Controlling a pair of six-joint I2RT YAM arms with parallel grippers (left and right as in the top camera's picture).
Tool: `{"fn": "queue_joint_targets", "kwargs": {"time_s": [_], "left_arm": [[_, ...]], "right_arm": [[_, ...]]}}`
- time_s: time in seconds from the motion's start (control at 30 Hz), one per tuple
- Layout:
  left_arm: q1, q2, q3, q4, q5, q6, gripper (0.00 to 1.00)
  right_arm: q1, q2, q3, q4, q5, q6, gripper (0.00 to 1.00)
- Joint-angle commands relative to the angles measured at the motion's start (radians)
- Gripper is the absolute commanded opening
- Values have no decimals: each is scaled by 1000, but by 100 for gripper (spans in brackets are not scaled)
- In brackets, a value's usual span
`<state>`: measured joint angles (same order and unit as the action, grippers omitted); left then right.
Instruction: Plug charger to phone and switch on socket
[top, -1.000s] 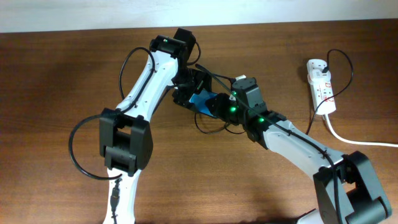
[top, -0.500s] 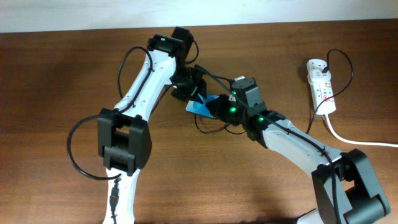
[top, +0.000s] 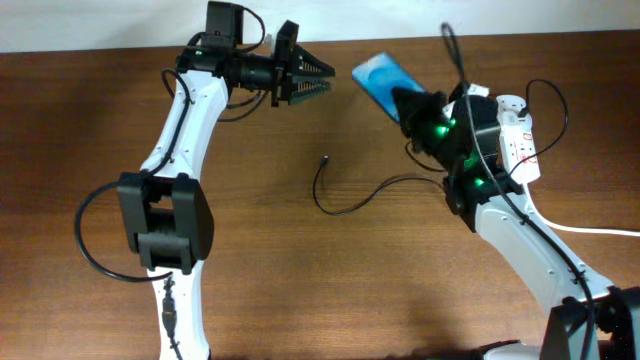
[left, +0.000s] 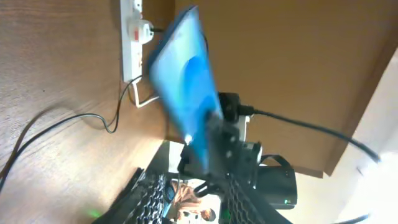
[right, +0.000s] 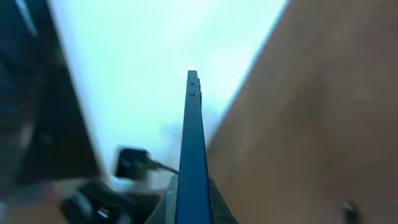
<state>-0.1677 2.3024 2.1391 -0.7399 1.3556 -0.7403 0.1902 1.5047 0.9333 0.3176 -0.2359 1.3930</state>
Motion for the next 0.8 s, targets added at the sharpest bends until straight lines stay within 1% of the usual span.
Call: {"fn": "queue_joint_targets", "kwargs": {"time_s": [0.0,0.07,0.13,0.2,0.27,0.33,0.37,0.47,0.57,0.63,0.7,0.77], "left_arm": [[2,-8,10,10,36,-61,38],[-2,-8,10,56,35,-104,42],[-4,-8,10,60,32,-150,44],[-4,-8,10,92,34,-196,44],[-8,-8,10,175,32,-284,41],[-10,-8,10,251,28,-357,40],[-13,-8,10,269,13,-373,40],[-42,-8,10,270,-59,-374,33],[-44,-8,10,272,-104,-401,29],[-48,-8,10,280,-127,-424,26],[-48,-8,10,284,-133,-441,20],[-49,-8,10,284,-133,-442,18]], "right_arm": [[11,-26,29,102,89,135,4],[66,-26,29,136,168,135,4],[134,-26,29,137,277,135,4],[182,-26,29,137,347,135,4],[235,-19,40,151,385,143,4],[259,2,68,151,390,148,4],[270,14,83,151,389,161,4],[307,40,111,150,360,192,4],[334,40,111,119,336,191,4],[347,40,111,88,327,191,4],[346,40,111,76,327,192,4],[346,40,111,77,362,195,4]]}}
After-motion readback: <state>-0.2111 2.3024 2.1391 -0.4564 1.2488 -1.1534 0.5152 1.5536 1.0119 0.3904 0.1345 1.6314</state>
